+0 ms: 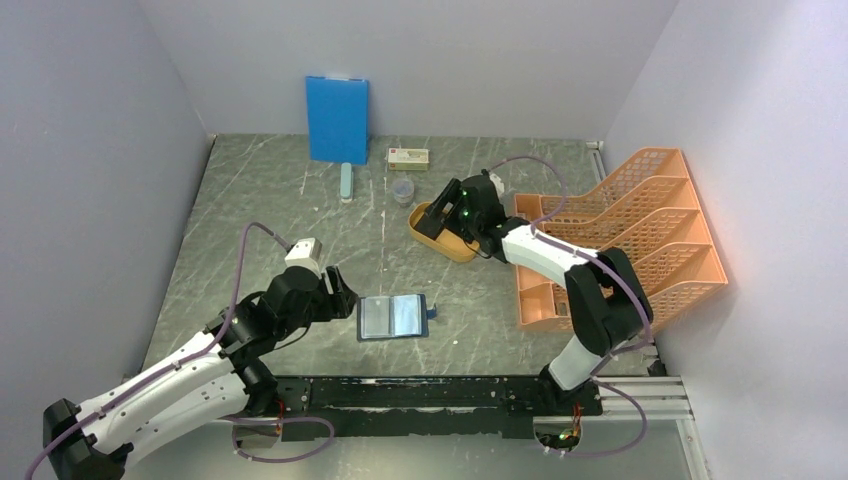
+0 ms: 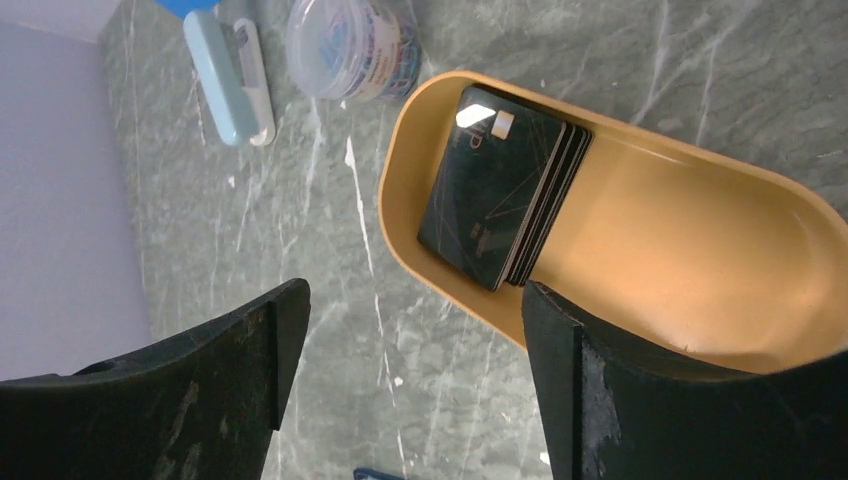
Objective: Put the credit cards into the card holder
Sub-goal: Pick up the credit card from the storage box, then insert the credit card into the card holder.
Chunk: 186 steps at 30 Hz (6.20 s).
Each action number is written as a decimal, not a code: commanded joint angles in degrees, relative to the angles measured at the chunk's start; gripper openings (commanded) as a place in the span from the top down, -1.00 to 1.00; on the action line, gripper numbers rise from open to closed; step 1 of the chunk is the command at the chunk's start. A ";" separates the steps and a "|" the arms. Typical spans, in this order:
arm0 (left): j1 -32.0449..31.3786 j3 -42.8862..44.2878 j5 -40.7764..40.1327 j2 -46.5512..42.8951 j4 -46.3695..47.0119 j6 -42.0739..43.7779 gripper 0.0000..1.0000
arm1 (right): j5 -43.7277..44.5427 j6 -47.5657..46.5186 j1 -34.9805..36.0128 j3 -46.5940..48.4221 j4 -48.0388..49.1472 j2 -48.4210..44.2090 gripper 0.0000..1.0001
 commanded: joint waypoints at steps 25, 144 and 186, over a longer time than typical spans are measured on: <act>-0.70 0.92 -3.18 1.40 -2.22 -0.41 -0.32 | 4.02 7.29 -0.15 1.67 8.67 14.25 -0.26; -2.41 -4.75 -2.39 16.81 10.57 -8.38 -0.05 | -19.32 -1.18 17.92 -29.26 16.37 -18.64 1.00; -1.69 -10.62 0.07 19.79 13.33 -10.22 0.47 | -23.88 2.75 18.00 -29.86 21.78 -6.96 1.00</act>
